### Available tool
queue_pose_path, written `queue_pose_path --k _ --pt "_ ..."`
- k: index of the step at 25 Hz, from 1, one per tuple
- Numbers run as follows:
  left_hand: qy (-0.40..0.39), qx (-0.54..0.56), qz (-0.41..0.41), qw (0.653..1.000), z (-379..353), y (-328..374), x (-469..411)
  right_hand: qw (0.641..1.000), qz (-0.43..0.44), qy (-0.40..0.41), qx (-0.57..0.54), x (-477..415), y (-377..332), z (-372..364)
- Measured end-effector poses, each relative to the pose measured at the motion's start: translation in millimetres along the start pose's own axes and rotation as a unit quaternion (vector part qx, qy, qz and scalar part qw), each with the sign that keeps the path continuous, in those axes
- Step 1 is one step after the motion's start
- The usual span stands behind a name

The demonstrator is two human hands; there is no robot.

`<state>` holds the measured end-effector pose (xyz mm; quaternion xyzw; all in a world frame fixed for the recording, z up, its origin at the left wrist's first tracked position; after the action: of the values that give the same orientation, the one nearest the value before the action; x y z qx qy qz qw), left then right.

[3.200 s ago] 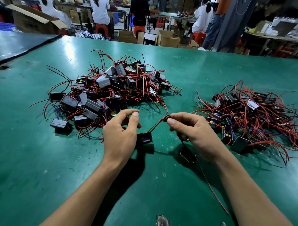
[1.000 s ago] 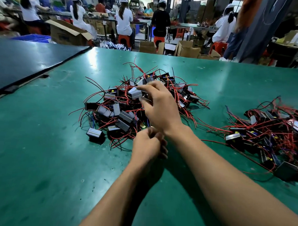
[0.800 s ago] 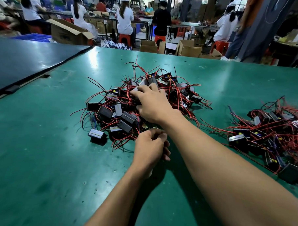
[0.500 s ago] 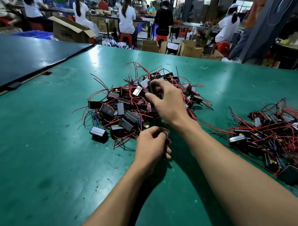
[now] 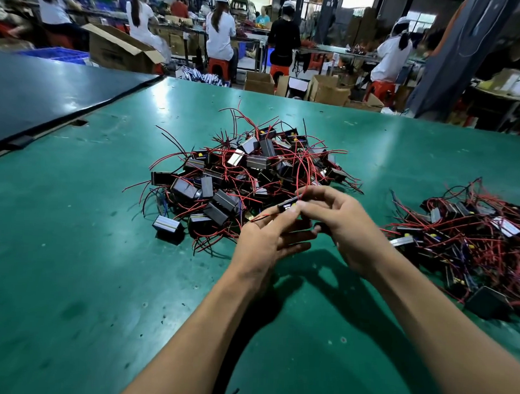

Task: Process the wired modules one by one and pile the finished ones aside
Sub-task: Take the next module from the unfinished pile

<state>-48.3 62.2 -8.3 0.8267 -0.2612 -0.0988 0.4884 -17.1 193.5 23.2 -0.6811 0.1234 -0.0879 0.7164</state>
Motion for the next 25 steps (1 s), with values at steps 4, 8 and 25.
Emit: queue_pose_path --k 4,8,25 --pt "0.046 -0.007 -0.021 0.999 3.8 -0.2 -0.9 1.000 -0.001 -0.006 0.010 -4.2 3.8 -7.7" --pt "0.077 -0.007 -0.033 0.996 9.8 3.0 -5.3 0.999 -0.024 -0.035 0.013 -11.7 1.6 -5.3" --pt "0.207 -0.027 -0.095 0.973 19.3 10.1 -5.6 0.811 0.080 -0.007 0.580 -123.3 -26.2 -47.2"
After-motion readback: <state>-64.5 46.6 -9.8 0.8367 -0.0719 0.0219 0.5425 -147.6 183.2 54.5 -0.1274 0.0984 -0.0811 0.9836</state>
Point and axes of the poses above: each hand's wrist, its own x-axis away from the middle knuckle, its own z-axis out of the back of the hand, y = z × x, the point moved 2 cm from there along -x, towards the middle knuckle, and after that the axes turned 3 degrees about -x, right-handed, at the moved point
